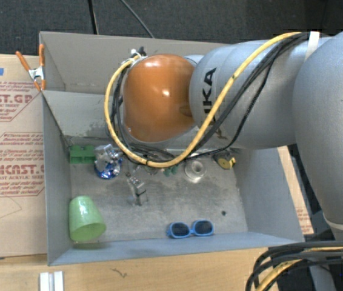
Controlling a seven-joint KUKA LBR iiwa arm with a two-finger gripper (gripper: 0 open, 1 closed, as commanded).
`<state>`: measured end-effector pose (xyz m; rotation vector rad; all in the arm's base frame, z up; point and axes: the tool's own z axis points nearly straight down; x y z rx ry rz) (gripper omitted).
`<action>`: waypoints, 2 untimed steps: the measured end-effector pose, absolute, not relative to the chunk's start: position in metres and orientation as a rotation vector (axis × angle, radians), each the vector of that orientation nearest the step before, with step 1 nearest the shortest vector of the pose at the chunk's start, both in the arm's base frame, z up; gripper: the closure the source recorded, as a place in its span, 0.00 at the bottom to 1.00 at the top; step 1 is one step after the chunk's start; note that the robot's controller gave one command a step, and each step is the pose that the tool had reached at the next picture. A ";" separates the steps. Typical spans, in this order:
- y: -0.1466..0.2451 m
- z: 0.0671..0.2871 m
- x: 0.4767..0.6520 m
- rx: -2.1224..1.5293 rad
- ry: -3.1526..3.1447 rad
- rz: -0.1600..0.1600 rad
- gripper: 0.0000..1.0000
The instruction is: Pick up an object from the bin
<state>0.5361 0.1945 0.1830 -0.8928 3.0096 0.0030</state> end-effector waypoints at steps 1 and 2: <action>0.231 0.099 0.503 -0.969 2.975 0.003 0.00; 0.244 0.070 0.492 -1.046 2.958 0.001 0.00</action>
Offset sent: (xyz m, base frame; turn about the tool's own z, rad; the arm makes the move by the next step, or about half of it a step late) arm -0.0346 0.0346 -0.0823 -0.0535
